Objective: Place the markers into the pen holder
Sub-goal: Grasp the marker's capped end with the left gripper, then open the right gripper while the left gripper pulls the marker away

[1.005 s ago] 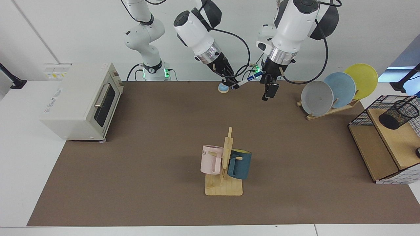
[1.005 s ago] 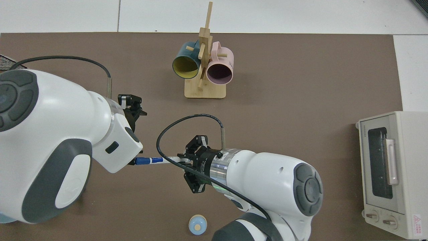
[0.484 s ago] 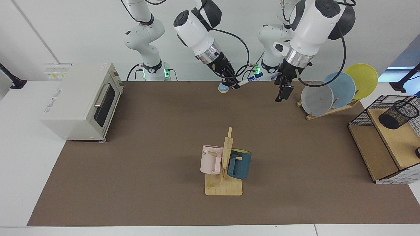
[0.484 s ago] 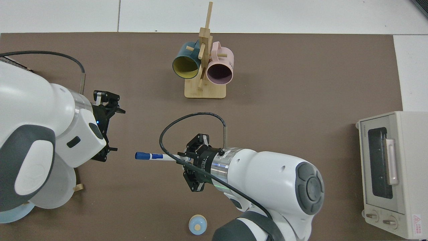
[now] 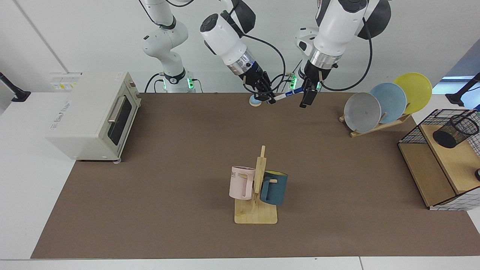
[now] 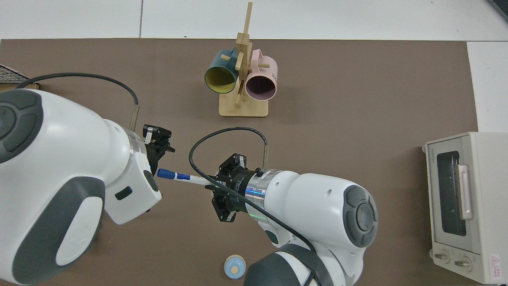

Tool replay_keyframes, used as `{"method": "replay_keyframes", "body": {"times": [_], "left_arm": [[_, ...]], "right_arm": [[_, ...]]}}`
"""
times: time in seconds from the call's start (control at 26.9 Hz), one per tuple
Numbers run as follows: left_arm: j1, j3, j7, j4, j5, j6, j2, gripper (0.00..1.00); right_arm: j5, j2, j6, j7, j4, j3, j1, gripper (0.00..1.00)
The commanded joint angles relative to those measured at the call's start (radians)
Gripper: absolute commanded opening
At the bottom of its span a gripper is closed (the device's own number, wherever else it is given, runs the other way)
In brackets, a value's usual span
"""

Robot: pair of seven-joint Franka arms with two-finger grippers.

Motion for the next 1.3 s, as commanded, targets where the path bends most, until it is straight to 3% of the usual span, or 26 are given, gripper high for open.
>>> {"method": "replay_keyframes", "body": {"times": [0.0, 0.15, 0.3, 0.82, 0.86, 0.89, 0.93, 1.27], "left_arm": [[-0.008, -0.014, -0.033, -0.009, 0.009, -0.012, -0.02, 0.82], [-0.008, -0.014, -0.032, -0.009, 0.009, -0.018, -0.02, 0.36], [-0.008, -0.012, -0.033, -0.009, 0.011, -0.019, -0.025, 0.01], [-0.003, 0.003, -0.068, -0.007, 0.048, -0.022, -0.029, 0.0], [0.0, 0.003, -0.091, -0.007, 0.058, -0.022, -0.031, 0.0], [0.001, 0.004, -0.105, -0.007, 0.068, -0.023, -0.031, 0.0], [0.003, 0.013, -0.111, -0.009, 0.074, -0.029, -0.031, 0.0], [0.003, 0.116, -0.116, -0.015, 0.161, -0.035, -0.031, 0.0]], "right_arm": [[0.002, 0.018, 0.022, 0.028, 0.019, 0.001, 0.007, 0.0], [0.002, 0.018, 0.022, 0.028, 0.019, 0.001, 0.009, 0.0], [0.002, 0.018, 0.022, 0.027, 0.019, 0.001, 0.007, 0.0], [-0.002, 0.018, 0.016, 0.022, 0.019, 0.001, 0.004, 0.0], [-0.003, 0.018, 0.013, 0.021, 0.018, 0.0, 0.004, 0.19], [-0.005, 0.016, 0.01, 0.016, 0.015, 0.0, 0.003, 0.67], [-0.012, 0.013, 0.005, 0.011, 0.01, -0.002, 0.001, 1.0], [-0.219, 0.003, -0.168, -0.117, 0.007, -0.009, -0.031, 1.0]]}}
